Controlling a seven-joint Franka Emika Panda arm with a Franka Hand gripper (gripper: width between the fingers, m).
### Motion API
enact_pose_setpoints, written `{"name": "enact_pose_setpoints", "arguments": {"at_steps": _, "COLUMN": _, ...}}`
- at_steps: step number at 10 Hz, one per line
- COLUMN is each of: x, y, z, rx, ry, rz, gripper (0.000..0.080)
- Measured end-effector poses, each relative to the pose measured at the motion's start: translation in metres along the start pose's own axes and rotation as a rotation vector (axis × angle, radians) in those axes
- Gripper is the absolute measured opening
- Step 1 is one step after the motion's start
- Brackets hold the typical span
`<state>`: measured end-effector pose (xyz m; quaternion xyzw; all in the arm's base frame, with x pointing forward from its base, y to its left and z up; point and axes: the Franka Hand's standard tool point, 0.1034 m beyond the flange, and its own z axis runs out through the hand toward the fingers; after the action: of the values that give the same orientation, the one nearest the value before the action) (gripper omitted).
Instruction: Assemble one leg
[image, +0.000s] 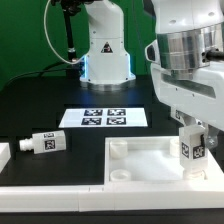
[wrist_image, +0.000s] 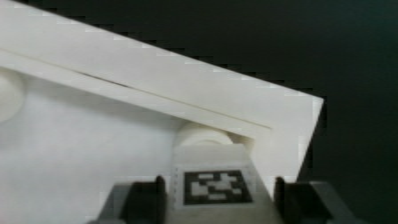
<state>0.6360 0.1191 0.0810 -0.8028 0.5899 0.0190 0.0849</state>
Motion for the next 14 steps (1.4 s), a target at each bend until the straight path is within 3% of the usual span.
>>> {"name": "enact_pose_setpoints", "arguments": {"at_steps": 1, "x": 0.000, "y": 0.000, "z": 0.000, "rx": -0.002, "ry": 0.001, "rz": -0.080, "gripper": 0.0296}}
{"name": "enact_pose_setpoints", "arguments": {"at_steps": 2, "x": 0.001, "y": 0.002, "z": 0.001, "rx": -0.004, "ry": 0.001, "rz": -0.252, "gripper": 0.0466}}
{"name": "enact_pose_setpoints", "arguments": {"at_steps": 3, "x": 0.005, "y": 0.002, "z": 0.000, "rx": -0.011, "ry": 0.001, "rz": -0.461, "gripper": 0.0466}}
{"name": "enact_pose_setpoints", "arguments": {"at_steps": 4, "x": 0.006, "y": 0.003, "z": -0.001, "rx": -0.030, "ry": 0.004, "rz": -0.628, "gripper": 0.0612}}
{"name": "enact_pose_setpoints", "arguments": {"at_steps": 5, "x": 0.006, "y": 0.003, "z": -0.002, "rx": -0.036, "ry": 0.009, "rz": -0.725, "gripper": 0.0638}}
{"name": "enact_pose_setpoints", "arguments": {"at_steps": 8, "x": 0.009, "y": 0.003, "z": -0.002, "rx": -0.042, "ry": 0.011, "rz": -0.943, "gripper": 0.0648}}
{"name": "enact_pose_setpoints", "arguments": {"at_steps": 10, "x": 0.015, "y": -0.006, "z": -0.006, "rx": -0.067, "ry": 0.047, "rz": -1.272, "gripper": 0.0649}}
{"name": "enact_pose_setpoints", "arguments": {"at_steps": 12, "x": 0.014, "y": -0.007, "z": -0.006, "rx": -0.062, "ry": 0.052, "rz": -1.238, "gripper": 0.0649}}
{"name": "enact_pose_setpoints", "arguments": {"at_steps": 13, "x": 0.014, "y": -0.007, "z": -0.006, "rx": -0.062, "ry": 0.052, "rz": -1.237, "gripper": 0.0552}}
{"name": "enact_pose_setpoints", "arguments": {"at_steps": 14, "x": 0.014, "y": -0.007, "z": -0.006, "rx": -0.059, "ry": 0.052, "rz": -1.180, "gripper": 0.0552}}
